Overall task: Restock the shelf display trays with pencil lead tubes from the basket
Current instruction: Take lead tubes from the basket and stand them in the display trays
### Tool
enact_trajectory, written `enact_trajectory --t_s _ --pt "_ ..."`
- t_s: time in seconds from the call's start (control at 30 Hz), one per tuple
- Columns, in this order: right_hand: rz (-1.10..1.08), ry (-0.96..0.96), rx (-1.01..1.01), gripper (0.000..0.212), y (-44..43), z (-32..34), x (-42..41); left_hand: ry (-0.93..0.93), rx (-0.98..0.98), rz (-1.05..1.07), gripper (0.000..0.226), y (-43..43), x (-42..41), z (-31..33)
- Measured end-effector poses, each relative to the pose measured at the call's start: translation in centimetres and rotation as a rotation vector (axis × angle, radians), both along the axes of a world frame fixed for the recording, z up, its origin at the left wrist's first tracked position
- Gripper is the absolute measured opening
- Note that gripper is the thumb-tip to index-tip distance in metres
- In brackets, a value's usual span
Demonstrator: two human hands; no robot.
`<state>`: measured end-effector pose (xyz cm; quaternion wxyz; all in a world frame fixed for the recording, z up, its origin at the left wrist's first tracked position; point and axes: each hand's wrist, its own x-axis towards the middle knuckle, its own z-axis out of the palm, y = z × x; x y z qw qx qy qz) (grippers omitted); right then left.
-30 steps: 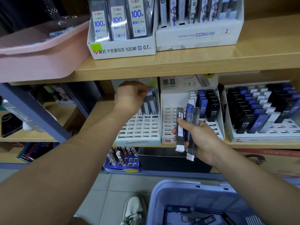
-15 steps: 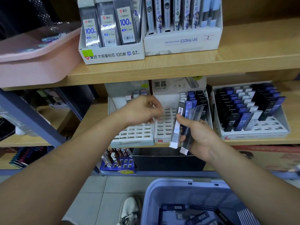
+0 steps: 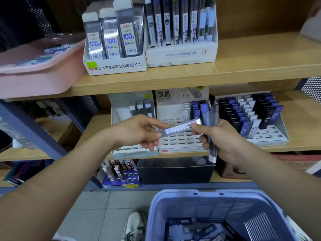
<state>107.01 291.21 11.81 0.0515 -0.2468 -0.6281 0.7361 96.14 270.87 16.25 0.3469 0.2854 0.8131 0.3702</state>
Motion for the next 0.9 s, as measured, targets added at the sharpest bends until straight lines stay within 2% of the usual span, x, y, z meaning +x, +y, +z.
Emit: enact_trajectory --t_s 0.07,0.2,0.33,0.47,0.53,0.7,0.9 --pt "0.071 -0.041 0.035 0.008 -0.4 -0.5 -0.1 0.022 0.093 0.177 0.019 -0.9 -0.4 0.2" --pt "0.165 -0.133 0.023 0.006 -2.8 -1.9 -1.1 0.074 0.294 0.503 0.013 -3.5 -1.8 0.3" --pt "0.207 -0.149 0.066 0.004 -4.9 -2.9 -2.0 0.292 0.276 0.635 0.019 -5.8 -3.3 -0.1" --pt "0.299 -0.088 0.254 0.004 -5.8 -3.5 -2.6 0.691 0.072 0.604 0.02 -7.1 -4.1 -1.0" --pt "0.354 -0.054 0.349 0.005 -6.1 -3.6 -3.0 0.8 0.029 0.572 0.021 -7.0 -4.1 -1.4" --pt "0.439 -0.008 0.414 0.004 -6.9 -3.6 -3.5 0.954 -0.007 0.454 0.018 -6.3 -4.7 -2.5" --pt "0.389 -0.003 0.331 0.003 -7.4 -3.2 -4.0 1.074 -0.12 0.26 0.017 -6.2 -5.7 -2.4"
